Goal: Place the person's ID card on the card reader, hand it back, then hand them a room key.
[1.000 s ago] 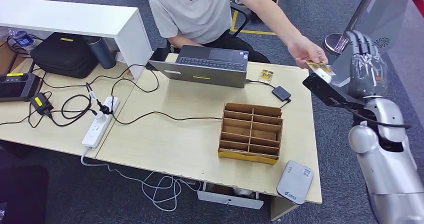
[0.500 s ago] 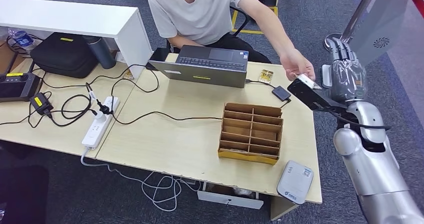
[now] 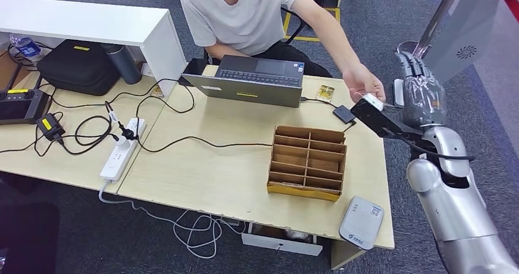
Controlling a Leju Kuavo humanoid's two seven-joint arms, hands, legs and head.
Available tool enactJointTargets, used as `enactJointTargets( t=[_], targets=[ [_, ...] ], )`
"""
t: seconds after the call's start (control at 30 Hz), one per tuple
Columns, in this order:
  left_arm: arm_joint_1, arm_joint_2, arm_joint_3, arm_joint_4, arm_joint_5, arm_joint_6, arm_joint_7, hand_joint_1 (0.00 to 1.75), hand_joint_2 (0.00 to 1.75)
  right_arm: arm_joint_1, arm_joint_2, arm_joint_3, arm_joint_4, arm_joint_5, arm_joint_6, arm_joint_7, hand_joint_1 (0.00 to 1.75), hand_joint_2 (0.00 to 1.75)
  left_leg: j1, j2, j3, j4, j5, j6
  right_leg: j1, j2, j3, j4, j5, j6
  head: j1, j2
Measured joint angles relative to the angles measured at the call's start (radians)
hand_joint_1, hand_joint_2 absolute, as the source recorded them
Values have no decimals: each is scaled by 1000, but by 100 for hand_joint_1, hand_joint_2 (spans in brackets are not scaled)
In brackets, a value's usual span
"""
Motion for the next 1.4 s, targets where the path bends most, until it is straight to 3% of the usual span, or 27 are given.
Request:
enactJointTargets(
  t=[0.83,1.1,1.4],
  targets=[
    [0,-2,29,0,14,-28,-14,0,175,9,0,-3,0,-43,1,-20,175,175,0,0,0,0,0,0,0,0,0,0,0,0,0,0],
    [0,-2,30,1,4,-65,-58,0,175,11,-1,-5,2,-65,-12,-41,175,175,0,0,0,0,0,0,0,0,-1,0,0,0,0,0],
    [2,-10,54,1,36,-42,-42,0,175,165,-17,-50,-100,-134,-48,-109,175,175,0,0,-1,0,-1,0,0,0,-1,-1,0,0,0,0]
  ],
)
